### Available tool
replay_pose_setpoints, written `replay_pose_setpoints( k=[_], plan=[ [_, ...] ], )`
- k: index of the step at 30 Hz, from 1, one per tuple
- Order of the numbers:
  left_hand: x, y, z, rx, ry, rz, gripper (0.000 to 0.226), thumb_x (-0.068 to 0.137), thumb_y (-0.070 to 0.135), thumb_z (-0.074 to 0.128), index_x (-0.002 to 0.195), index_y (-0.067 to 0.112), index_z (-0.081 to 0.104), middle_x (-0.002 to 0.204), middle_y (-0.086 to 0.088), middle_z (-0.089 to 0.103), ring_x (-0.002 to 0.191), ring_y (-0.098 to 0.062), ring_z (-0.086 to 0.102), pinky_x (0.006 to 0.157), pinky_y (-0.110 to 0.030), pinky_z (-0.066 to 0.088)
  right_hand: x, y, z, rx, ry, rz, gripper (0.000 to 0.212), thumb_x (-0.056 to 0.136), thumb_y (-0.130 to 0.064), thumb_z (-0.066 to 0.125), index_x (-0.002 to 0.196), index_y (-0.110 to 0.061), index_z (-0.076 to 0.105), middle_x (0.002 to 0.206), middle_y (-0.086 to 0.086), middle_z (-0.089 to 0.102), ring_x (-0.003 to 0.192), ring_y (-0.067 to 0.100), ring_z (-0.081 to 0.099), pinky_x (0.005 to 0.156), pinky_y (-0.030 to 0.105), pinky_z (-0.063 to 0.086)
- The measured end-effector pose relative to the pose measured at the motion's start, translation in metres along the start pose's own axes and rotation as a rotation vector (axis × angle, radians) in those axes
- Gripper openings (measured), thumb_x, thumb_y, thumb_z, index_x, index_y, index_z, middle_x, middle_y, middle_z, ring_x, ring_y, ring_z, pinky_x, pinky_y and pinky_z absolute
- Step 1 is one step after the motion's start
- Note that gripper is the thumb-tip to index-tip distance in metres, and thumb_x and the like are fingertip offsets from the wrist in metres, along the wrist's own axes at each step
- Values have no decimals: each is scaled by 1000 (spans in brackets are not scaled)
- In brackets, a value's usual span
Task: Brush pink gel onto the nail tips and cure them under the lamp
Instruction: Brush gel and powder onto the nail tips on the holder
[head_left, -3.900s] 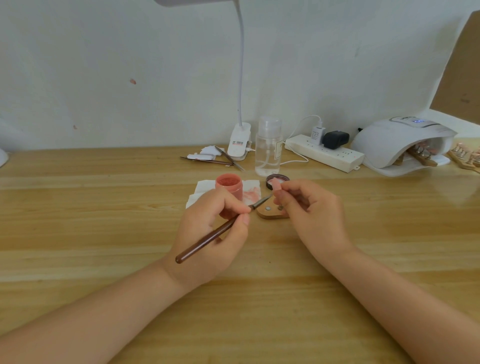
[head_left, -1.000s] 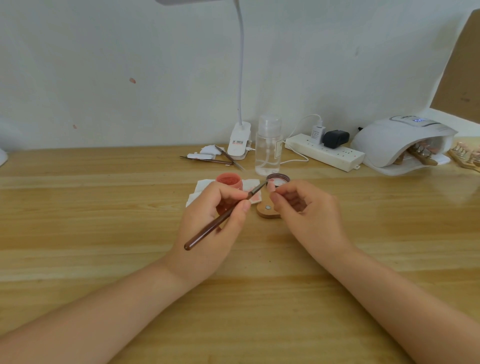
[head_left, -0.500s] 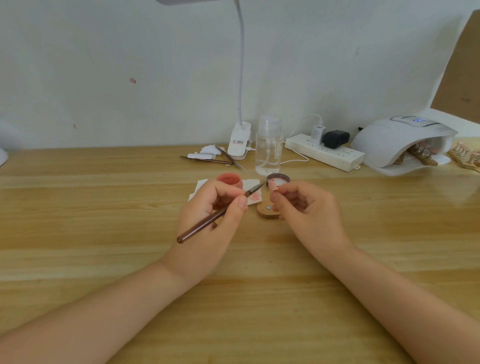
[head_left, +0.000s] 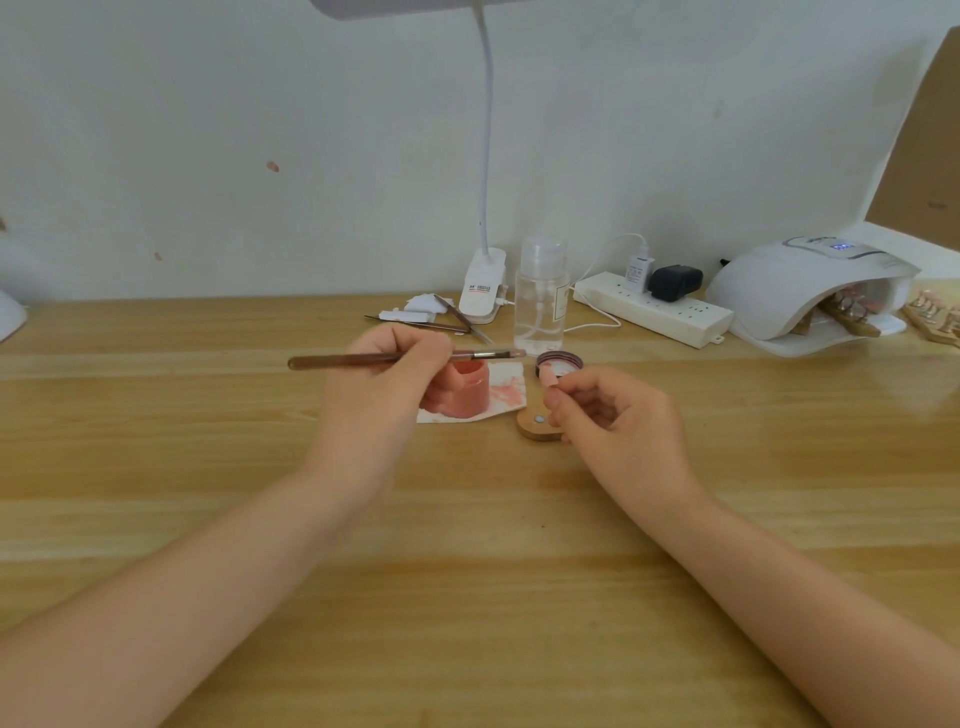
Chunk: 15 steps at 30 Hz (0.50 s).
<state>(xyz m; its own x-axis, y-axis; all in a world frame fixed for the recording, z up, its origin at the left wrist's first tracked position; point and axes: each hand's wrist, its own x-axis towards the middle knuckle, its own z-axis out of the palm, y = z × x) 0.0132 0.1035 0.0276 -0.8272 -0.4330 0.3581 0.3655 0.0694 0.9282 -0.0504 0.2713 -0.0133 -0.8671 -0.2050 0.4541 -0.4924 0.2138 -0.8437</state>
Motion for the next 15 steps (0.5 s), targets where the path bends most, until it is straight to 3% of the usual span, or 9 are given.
replay_pose_setpoints(
  k=[4, 8, 10, 15],
  plan=[
    [16, -1, -6, 121, 42, -43, 20, 86, 5, 59, 67, 12, 59, 53, 3, 63, 47, -5, 53, 48, -16, 45, 1, 1, 1, -13, -7, -3, 10, 82, -22, 71, 78, -31, 68, 73, -9, 70, 73, 12, 67, 91, 51, 47],
    [37, 6, -5, 409, 45, 66, 16, 83, 10, 60, 68, 14, 61, 49, 11, 61, 45, 5, 52, 47, -7, 40, 1, 0, 0, -34, -14, 17, 7, 82, -24, 71, 78, -29, 68, 71, -9, 69, 73, 11, 66, 97, 53, 42],
    [52, 11, -3, 594, 5, 46, 14, 81, 12, 61, 68, 15, 62, 50, 13, 62, 45, 6, 53, 44, -8, 38, 1, -1, 1, -23, -9, 20, 9, 83, -19, 71, 79, -27, 69, 71, -7, 69, 71, 11, 66, 90, 47, 49],
    [81, 15, 5, 962, -125, -56, 17, 78, 16, 57, 68, 7, 68, 69, -2, 70, 61, -13, 55, 55, -24, 42, 0, -4, 0, -11, -3, 20, 4, 83, -13, 70, 85, -17, 71, 74, -6, 69, 70, 8, 65, 79, 33, 55]
  ],
)
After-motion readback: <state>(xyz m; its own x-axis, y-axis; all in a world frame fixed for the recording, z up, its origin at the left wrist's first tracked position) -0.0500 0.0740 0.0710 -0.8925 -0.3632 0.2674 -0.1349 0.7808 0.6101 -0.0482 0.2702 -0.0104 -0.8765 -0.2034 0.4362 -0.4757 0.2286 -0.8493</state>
